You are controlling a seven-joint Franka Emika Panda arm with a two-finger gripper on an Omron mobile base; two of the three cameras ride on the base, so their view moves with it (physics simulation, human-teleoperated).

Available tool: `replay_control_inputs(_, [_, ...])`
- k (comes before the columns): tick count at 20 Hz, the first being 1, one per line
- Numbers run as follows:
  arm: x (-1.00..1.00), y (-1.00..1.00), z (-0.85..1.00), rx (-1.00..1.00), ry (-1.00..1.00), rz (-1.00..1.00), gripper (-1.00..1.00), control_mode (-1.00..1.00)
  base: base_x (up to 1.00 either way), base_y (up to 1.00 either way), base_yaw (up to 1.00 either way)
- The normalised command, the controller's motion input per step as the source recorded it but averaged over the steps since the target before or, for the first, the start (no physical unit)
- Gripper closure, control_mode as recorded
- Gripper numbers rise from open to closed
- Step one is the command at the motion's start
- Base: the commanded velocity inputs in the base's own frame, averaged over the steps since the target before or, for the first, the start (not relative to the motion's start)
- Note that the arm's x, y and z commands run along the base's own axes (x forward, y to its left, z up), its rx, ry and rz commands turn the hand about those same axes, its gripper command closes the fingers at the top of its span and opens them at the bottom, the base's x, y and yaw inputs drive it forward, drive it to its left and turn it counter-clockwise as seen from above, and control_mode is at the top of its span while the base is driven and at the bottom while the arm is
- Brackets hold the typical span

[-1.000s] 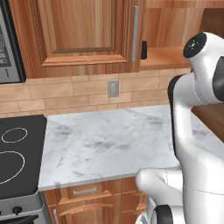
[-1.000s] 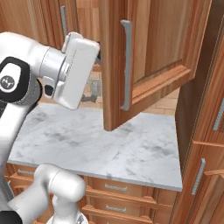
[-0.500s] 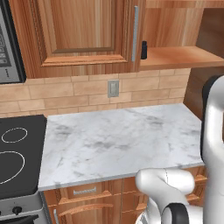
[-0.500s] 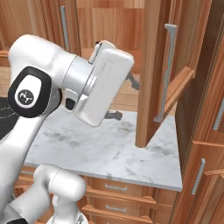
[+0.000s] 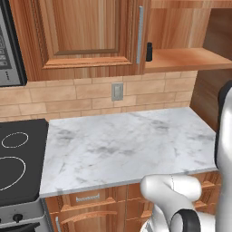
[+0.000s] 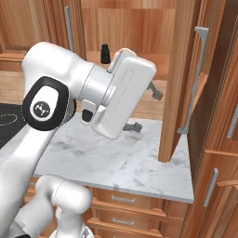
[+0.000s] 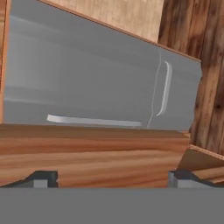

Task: Move the oil and vinegar bottle and shaker from the cabinet to the dining counter.

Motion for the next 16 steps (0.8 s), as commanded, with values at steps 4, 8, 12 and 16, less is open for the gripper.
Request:
replay_control_inputs(4, [0.21, 0.49, -0.02, -0.05, -0.01, 0.11, -1.0, -1.0, 0.0, 0.0, 0.0])
replay_control_inputs(8, [0.18, 0.63, 0.0, -0.06, 0.0, 0.26, -1.0, -1.0, 0.0, 0.0, 0.0])
replay_control_inputs(12, [0.03, 0.65, 0.03, -0.06, 0.08, 0.43, -1.0, -1.0, 0.0, 0.0, 0.0])
replay_control_inputs(16, [-0.01, 0.58, 0.01, -0.07, 0.1, 0.59, -1.0, -1.0, 0.0, 0.0, 0.0])
